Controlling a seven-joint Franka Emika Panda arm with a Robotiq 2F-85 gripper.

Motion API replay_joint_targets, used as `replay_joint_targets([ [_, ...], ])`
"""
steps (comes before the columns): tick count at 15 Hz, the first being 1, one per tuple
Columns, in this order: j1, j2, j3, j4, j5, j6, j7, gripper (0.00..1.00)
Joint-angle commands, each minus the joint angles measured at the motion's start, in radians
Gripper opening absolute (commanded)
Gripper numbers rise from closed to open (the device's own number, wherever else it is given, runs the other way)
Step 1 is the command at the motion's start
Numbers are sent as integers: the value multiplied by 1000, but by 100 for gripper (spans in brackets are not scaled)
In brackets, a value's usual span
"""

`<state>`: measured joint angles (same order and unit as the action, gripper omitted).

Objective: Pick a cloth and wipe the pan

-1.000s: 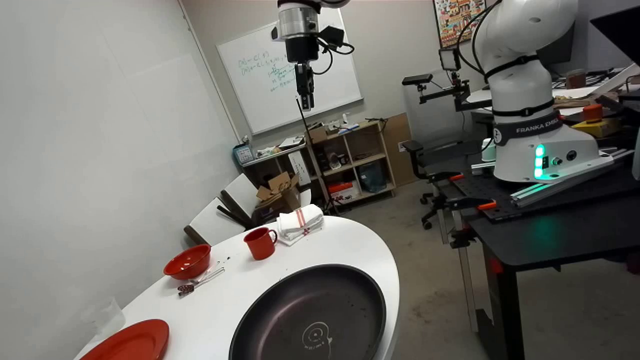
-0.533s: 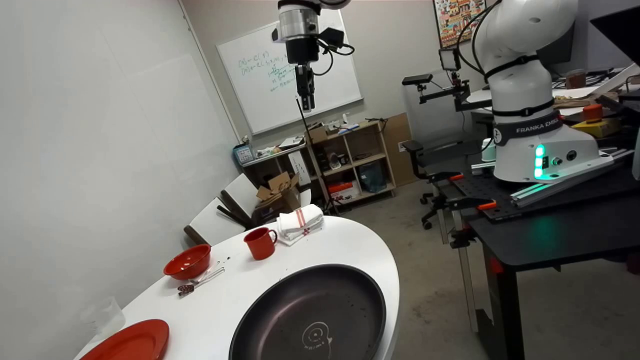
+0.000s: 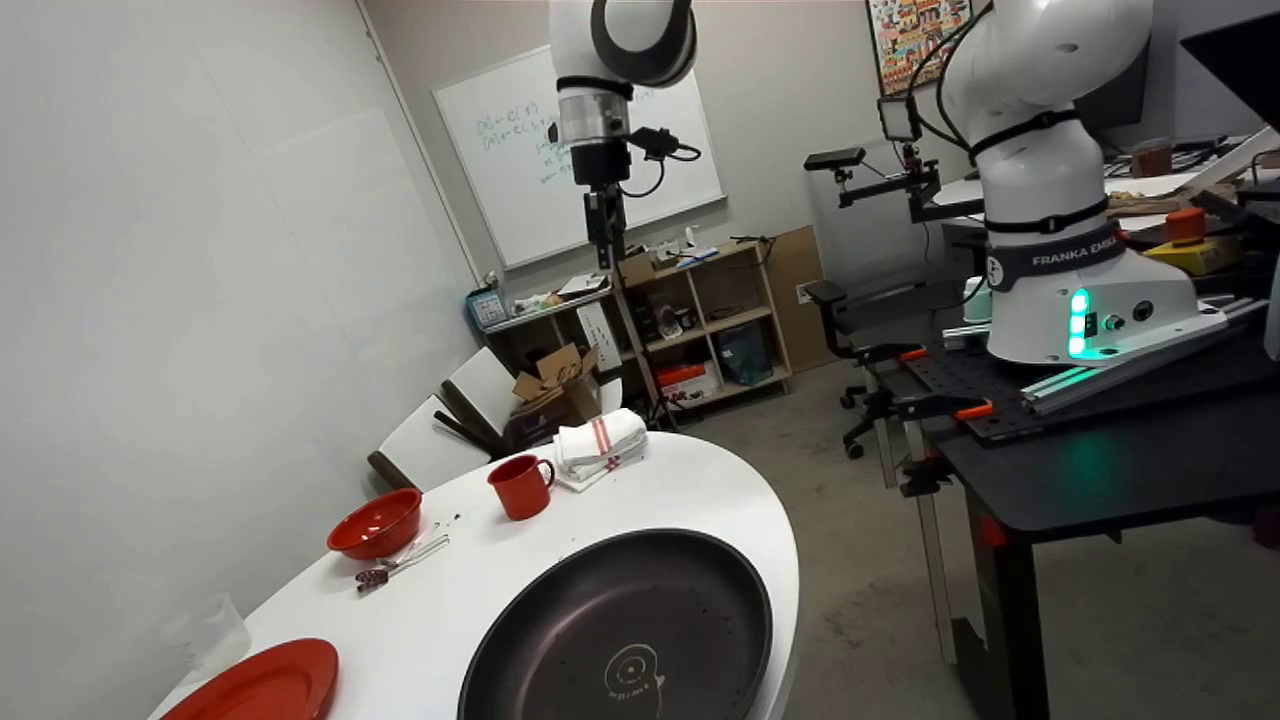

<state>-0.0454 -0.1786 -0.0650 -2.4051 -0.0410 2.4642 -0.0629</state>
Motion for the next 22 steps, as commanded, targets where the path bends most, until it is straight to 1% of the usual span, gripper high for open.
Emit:
replay_joint_targets([
  [1,-1,161,-39,82,113,94,-88,100],
  [3,-6,224,-50,117,262,130,-174,100],
  [5,-30,291,-42,166,358,130,-230,100],
  [6,-44,322,-37,190,370,125,-236,100],
  [9,-80,416,-27,258,360,117,-214,100],
  [12,-99,502,-26,308,311,124,-167,100],
  [16,-82,589,-47,347,195,129,-85,100],
  [20,-27,623,-105,351,-4,122,44,100],
  [22,-6,630,-127,347,-84,115,86,100],
])
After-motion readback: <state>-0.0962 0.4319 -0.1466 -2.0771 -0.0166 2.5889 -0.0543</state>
